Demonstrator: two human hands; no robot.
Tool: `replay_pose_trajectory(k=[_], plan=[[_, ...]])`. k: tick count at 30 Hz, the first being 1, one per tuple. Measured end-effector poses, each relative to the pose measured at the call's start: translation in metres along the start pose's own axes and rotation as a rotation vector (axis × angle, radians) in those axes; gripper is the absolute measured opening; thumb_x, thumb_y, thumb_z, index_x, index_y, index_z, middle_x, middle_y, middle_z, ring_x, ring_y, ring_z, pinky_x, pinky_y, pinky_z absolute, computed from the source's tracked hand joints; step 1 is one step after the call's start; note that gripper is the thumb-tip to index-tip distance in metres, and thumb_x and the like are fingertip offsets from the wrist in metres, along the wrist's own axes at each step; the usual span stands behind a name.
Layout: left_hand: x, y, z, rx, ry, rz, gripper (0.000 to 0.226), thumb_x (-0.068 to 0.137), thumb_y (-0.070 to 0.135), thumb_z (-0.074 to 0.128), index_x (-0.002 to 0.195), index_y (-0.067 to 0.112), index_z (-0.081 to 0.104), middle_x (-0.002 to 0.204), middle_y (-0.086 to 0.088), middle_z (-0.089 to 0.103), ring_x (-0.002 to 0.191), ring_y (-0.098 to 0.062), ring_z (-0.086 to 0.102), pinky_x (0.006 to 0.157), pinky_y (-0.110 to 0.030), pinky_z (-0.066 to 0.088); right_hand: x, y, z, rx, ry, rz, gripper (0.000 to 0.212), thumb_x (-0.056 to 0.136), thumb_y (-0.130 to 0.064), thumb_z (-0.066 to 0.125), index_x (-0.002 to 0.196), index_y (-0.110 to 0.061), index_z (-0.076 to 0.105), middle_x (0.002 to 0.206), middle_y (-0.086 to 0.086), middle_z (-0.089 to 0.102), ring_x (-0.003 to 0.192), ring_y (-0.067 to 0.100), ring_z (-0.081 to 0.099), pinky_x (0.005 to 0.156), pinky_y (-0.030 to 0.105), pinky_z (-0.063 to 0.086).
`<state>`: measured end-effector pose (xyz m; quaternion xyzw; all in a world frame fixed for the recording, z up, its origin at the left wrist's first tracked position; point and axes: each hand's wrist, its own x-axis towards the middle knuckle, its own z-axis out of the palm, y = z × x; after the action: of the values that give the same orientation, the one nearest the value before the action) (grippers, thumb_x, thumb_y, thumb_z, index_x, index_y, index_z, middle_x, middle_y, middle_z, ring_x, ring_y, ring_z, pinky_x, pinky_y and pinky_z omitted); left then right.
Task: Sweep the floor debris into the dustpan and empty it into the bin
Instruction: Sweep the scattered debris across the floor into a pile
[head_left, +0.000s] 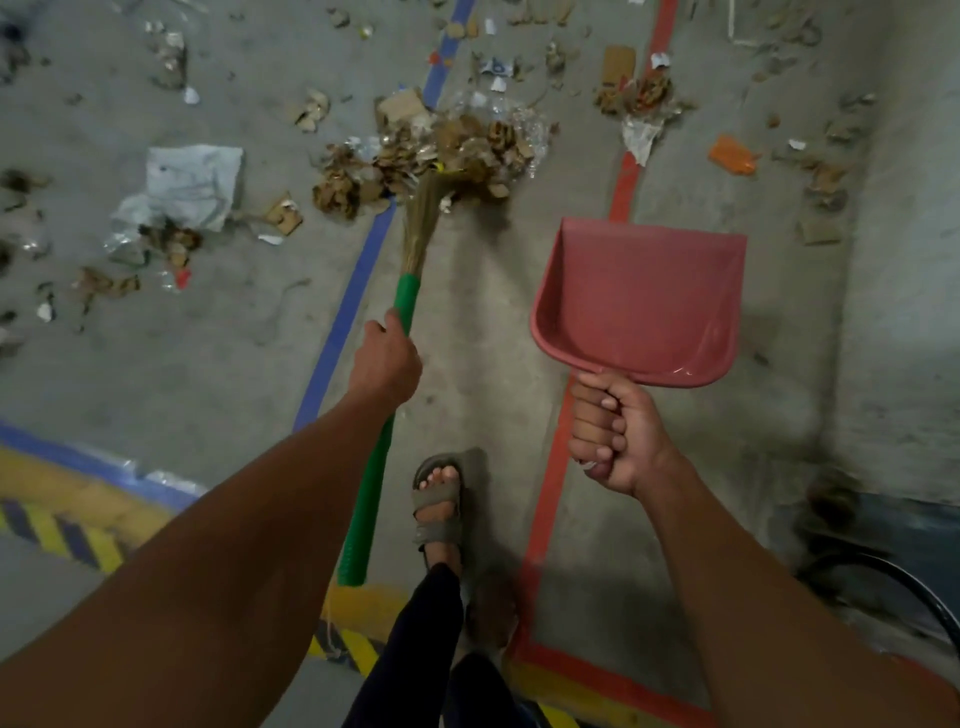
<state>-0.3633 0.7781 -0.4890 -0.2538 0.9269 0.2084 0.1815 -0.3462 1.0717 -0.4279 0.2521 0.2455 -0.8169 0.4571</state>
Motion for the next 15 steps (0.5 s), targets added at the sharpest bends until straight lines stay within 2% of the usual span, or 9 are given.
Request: replay_pose_trajectory(k=[2, 6, 9, 13, 15], plan=[[-0.017, -0.027, -0.010, -0.060, 0.040, -0.003, 0.047, 0.105, 0.025, 0.042, 0.149, 0.011, 0.034, 0.126, -0.021, 0.048, 0.090, -0.034, 0.053, 0.076, -0.043, 0.040, 0.006, 0.007, 0.017, -0.040, -0.009, 0.019, 0.041, 0.098, -0.023, 0.043, 0.057, -0.024, 0.033, 0.043, -0.009, 0.013, 0.032, 0.007, 0.008, 0.032, 0.018, 0.016], [-0.054, -0.077, -0.017, -0.233, 0.088, -0.082, 0.058, 0.105, 0.022, 0.042, 0.159, 0.015, 0.023, 0.118, -0.010, 0.042, 0.088, -0.019, 0.043, 0.080, -0.036, 0.035, 0.023, 0.019, 0.050, -0.112, -0.022, 0.081, 0.042, 0.097, -0.022, 0.043, 0.056, -0.024, 0.034, 0.042, -0.009, 0.012, 0.032, 0.008, 0.008, 0.034, 0.018, 0.014], [-0.067, -0.120, -0.011, -0.324, 0.138, -0.191, 0.061, 0.103, 0.025, 0.044, 0.160, 0.016, 0.023, 0.121, -0.015, 0.045, 0.090, -0.030, 0.051, 0.078, -0.038, 0.036, 0.046, 0.031, 0.072, -0.149, -0.041, 0.142, 0.042, 0.097, -0.022, 0.042, 0.055, -0.023, 0.034, 0.040, -0.009, 0.015, 0.031, 0.008, 0.009, 0.032, 0.017, 0.018], [-0.070, -0.168, -0.004, -0.390, 0.216, -0.383, 0.062, 0.106, 0.022, 0.044, 0.161, 0.009, 0.021, 0.125, -0.021, 0.045, 0.088, -0.033, 0.048, 0.077, -0.036, 0.031, 0.085, 0.056, 0.097, -0.214, -0.063, 0.208, 0.042, 0.097, -0.022, 0.041, 0.057, -0.025, 0.031, 0.037, -0.009, 0.022, 0.031, 0.007, 0.009, 0.030, 0.018, 0.022], [-0.069, -0.185, -0.003, -0.422, 0.259, -0.471, 0.060, 0.108, 0.019, 0.042, 0.161, 0.005, 0.020, 0.128, -0.025, 0.046, 0.098, -0.042, 0.052, 0.076, -0.033, 0.029, 0.103, 0.070, 0.108, -0.235, -0.075, 0.243, 0.043, 0.098, -0.022, 0.040, 0.056, -0.024, 0.032, 0.038, -0.010, 0.020, 0.031, 0.007, 0.009, 0.032, 0.018, 0.019]])
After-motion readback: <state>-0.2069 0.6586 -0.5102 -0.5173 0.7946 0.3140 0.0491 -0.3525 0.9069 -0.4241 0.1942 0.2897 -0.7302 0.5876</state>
